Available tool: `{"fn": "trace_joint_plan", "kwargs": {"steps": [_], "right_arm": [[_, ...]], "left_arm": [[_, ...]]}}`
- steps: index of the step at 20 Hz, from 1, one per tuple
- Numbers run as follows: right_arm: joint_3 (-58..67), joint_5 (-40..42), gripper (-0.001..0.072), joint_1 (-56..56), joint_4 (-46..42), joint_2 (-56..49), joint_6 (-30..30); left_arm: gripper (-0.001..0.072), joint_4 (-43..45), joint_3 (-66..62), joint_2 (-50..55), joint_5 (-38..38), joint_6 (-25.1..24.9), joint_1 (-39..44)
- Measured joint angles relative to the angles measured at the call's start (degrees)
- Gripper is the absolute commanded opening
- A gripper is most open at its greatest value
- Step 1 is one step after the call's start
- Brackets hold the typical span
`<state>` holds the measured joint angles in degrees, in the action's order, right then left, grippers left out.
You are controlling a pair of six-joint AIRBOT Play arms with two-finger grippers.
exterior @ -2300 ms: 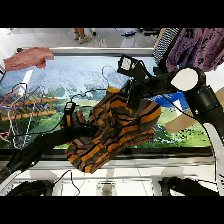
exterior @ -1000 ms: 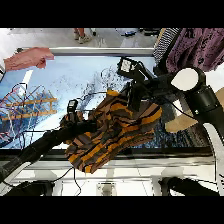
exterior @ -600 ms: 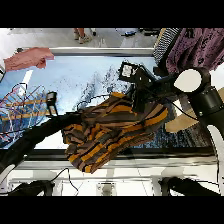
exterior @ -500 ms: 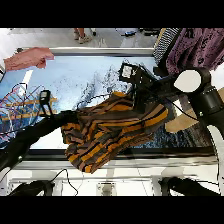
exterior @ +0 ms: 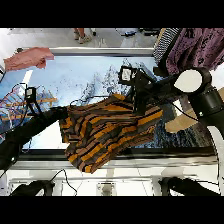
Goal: Fold the clothes and pants, and hang the long-sleeved shirts on hangers.
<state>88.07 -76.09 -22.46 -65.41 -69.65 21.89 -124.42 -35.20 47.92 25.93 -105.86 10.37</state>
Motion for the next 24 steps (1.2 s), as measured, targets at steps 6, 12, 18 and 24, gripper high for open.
{"fn": "trace_joint_plan", "kwargs": {"steps": [6,12,18,24], "right_arm": [[0.00,0.44,0.0021,-0.04,3.06,0.00,-1.25],[-0.02,0.50,0.0021,-0.04,-0.44,-0.02,-1.20],[-0.02,0.85,0.0021,-0.04,-2.21,-0.04,-0.61],[-0.07,3.89,0.0019,-0.04,0.81,-0.04,-0.48]], "left_arm": [[0.0023,-2.69,-0.02,3.63,-1.62,0.02,0.72],[0.0023,-3.58,-2.86,0.31,-2.36,0.04,0.92],[0.0024,-3.41,-9.07,-6.62,3.48,-1.14,0.94],[0.0023,2.38,-9.55,-6.80,13.64,-1.29,0.94]]}}
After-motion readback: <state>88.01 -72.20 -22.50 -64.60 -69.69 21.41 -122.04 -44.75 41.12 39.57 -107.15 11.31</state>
